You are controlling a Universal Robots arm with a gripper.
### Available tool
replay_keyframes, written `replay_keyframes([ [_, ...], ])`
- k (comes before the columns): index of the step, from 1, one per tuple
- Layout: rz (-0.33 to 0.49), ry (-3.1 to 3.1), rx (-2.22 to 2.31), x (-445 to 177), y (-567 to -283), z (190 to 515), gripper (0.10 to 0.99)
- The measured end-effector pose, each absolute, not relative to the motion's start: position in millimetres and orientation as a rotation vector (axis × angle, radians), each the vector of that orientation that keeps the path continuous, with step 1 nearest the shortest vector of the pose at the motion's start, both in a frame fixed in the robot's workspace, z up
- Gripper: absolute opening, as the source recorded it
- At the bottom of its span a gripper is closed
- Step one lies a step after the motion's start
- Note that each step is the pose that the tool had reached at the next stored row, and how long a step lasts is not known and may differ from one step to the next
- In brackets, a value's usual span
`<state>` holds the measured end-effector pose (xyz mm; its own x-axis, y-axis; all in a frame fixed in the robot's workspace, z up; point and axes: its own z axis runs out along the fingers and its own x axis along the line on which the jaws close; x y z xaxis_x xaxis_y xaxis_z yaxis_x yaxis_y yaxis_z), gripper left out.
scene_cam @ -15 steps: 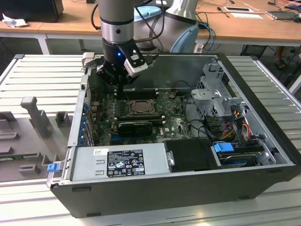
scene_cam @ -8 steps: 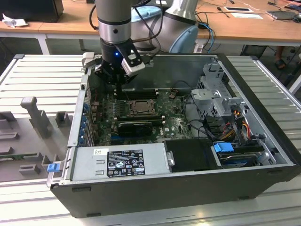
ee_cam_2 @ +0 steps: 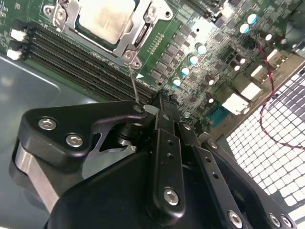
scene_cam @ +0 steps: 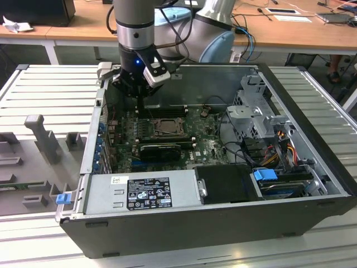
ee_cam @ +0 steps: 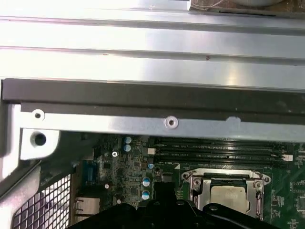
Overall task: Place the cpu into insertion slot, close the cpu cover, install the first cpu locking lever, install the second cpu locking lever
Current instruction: 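Install the first cpu locking lever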
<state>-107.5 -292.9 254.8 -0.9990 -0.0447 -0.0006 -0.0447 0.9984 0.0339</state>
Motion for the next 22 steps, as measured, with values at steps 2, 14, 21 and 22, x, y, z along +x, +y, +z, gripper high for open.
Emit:
replay_keyframes([
  [2, -0.053, -3.14, 0.071, -106, -291, 255, 0.106],
  [14, -0.053, -3.139, 0.07, -68, -290, 252, 0.106],
  [21, -0.096, -3.138, 0.07, -54, -290, 250, 0.106],
  [22, -0.109, -3.138, 0.07, -53, -290, 249, 0.106],
])
